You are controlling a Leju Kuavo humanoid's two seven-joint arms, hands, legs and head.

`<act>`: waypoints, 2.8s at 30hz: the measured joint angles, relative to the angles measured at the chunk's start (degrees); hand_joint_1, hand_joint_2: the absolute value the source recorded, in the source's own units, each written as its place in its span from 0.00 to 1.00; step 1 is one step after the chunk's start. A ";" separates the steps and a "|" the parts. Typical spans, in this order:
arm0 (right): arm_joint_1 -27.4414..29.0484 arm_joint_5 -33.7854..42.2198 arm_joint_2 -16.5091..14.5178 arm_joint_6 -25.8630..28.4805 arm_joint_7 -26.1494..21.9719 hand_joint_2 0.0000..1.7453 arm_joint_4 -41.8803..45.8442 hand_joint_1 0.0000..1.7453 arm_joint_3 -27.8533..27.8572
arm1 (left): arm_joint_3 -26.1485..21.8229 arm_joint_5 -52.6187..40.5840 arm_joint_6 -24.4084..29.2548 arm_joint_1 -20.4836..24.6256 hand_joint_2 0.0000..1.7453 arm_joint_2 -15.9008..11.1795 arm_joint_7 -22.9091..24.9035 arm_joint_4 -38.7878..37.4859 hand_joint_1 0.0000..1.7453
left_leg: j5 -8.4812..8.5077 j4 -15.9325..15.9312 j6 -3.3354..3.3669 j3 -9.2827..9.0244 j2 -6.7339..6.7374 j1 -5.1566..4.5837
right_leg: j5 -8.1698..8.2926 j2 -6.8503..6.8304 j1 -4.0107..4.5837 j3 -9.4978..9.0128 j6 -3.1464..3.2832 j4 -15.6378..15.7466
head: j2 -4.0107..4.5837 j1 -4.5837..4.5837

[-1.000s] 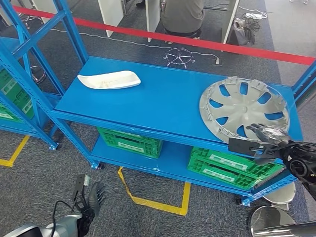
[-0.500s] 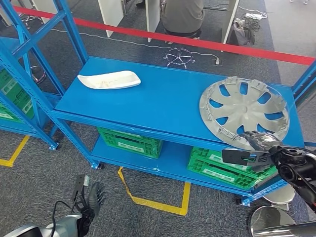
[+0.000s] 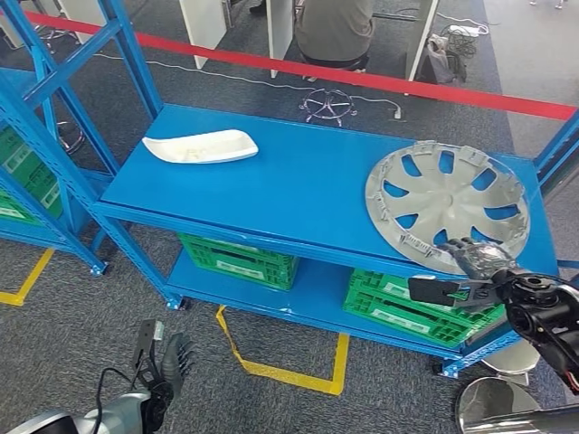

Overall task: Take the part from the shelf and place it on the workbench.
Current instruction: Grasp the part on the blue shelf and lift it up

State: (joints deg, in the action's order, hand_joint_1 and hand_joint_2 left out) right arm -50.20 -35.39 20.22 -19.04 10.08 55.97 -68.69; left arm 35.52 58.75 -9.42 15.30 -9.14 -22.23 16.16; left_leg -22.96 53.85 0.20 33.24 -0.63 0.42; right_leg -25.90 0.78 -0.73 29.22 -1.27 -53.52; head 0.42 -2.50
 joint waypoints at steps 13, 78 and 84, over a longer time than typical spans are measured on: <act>1.43 -11.08 -2.21 9.69 0.46 1.00 -5.46 0.00 0.94 | 0.00 -0.50 0.08 0.18 0.00 0.16 0.09 0.02 0.00 | 0.00 0.00 -0.01 0.00 0.01 0.02 | 0.00 0.00 0.01 0.02 0.00 0.00 | 0.00 0.00; 5.31 -10.82 -16.21 15.98 -8.75 1.00 -13.21 0.00 7.49 | 0.00 -0.76 0.87 2.11 0.00 1.82 1.07 0.00 0.00 | 0.00 -0.02 -0.02 -0.02 0.07 0.07 | -0.02 0.04 0.06 0.04 0.03 -0.01 | 0.00 -0.01; 5.40 -9.92 -17.67 16.64 -9.59 1.00 -13.80 0.00 7.35 | 0.00 -0.72 1.08 2.25 0.00 1.96 1.07 0.00 0.00 | 0.00 -0.02 -0.02 -0.01 0.07 0.09 | -0.03 0.03 0.08 0.04 0.04 -0.01 | 0.00 0.01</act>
State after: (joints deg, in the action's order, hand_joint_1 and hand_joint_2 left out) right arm -44.80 -45.30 2.55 -2.40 0.49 42.17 -61.34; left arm 35.52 58.03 -8.34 17.56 -7.18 -21.16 16.16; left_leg -22.97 53.83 0.18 33.23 -0.56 0.51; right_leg -25.93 0.81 -0.65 29.26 -1.23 -53.53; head 0.42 -2.49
